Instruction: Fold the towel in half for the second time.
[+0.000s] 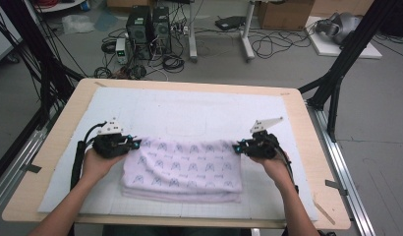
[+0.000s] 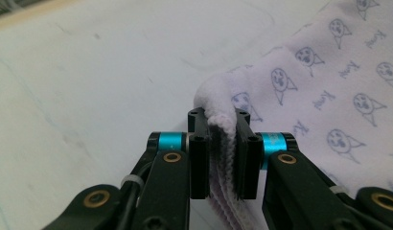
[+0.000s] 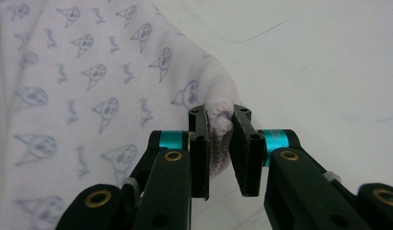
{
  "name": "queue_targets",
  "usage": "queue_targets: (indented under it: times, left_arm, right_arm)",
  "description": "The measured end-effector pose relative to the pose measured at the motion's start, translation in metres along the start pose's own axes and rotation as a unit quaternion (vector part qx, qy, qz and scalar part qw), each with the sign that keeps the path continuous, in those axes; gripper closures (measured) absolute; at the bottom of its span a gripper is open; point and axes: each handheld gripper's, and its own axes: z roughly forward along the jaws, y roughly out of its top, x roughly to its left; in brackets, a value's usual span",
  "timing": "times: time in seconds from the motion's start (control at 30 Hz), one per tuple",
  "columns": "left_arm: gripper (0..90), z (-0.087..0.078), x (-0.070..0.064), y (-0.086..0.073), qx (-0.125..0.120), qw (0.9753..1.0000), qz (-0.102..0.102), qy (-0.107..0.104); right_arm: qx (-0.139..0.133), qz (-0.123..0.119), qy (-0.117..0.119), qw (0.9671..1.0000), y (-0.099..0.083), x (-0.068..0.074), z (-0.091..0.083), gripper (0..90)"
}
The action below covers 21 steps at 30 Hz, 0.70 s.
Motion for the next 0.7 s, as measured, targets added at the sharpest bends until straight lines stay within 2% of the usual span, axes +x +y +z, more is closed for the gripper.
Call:
queue_targets:
  times: [0.07,0.1,0.17,0.27,0.3,0.33,0.37,0.4,0.43,0.47,0.53,0.6,0.67,0.7]
  left_arm:
    - [79.4,0.008,0.011,0.012,0.000,0.9999,-0.012,0.001]
    - [79.4,0.011,0.016,0.018,-0.001,0.9999,-0.012,0.004]
    - [79.8,0.018,0.025,0.031,-0.005,0.9998,-0.012,0.015]
    - [78.6,0.032,0.041,0.044,-0.006,0.9990,-0.027,0.035]
    - [74.0,0.039,0.046,0.044,0.000,0.9983,-0.036,0.047]
    - [67.0,0.044,0.050,0.043,0.007,0.9971,-0.048,0.059]
    - [61.5,0.047,0.053,0.040,0.015,0.9962,-0.057,0.064]
    - [59.1,0.048,0.056,0.037,0.021,0.9958,-0.065,0.061]
    - [56.8,0.048,0.056,0.034,0.028,0.9959,-0.065,0.056]
    - [55.8,0.047,0.056,0.031,0.033,0.9967,-0.054,0.051]
    - [55.4,0.043,0.054,0.028,0.037,0.9976,-0.049,0.032]
    - [55.6,0.035,0.050,0.026,0.020,0.9987,-0.041,0.020]
    - [56.7,0.030,0.045,0.023,0.015,0.9993,-0.035,0.004]
    - [57.5,0.028,0.041,0.021,0.017,0.9995,-0.025,-0.003]
  right_arm:
    - [-0.003,0.004,-0.009,0.9999,0.014,-0.012,-0.001,78.8]
    - [0.005,0.006,-0.014,0.9999,0.021,-0.018,-0.001,78.8]
    - [0.008,-0.003,-0.030,0.9995,0.035,-0.029,0.001,78.8]
    - [0.001,0.007,-0.051,0.9987,0.049,-0.047,0.006,75.6]
    - [-0.003,0.011,-0.061,0.9980,0.051,-0.054,0.010,67.4]
    - [-0.011,0.026,-0.075,0.9968,0.049,-0.061,0.015,61.4]
    - [-0.018,0.050,-0.069,0.9962,0.045,-0.067,0.019,59.9]
    - [-0.018,0.068,-0.065,0.9954,0.041,-0.072,0.022,55.7]
    - [-0.012,0.080,-0.066,0.9945,0.036,-0.075,0.026,54.5]
    - [-0.006,0.087,-0.060,0.9944,0.032,-0.075,0.028,54.4]
    - [-0.001,0.079,-0.060,0.9951,0.023,-0.071,0.029,54.4]
    - [-0.016,0.087,-0.041,0.9953,0.015,-0.066,0.028,54.3]
    - [-0.017,0.078,-0.036,0.9961,0.010,-0.056,0.029,54.3]
    - [-0.016,0.073,-0.031,0.9967,0.008,-0.051,0.029,54.4]
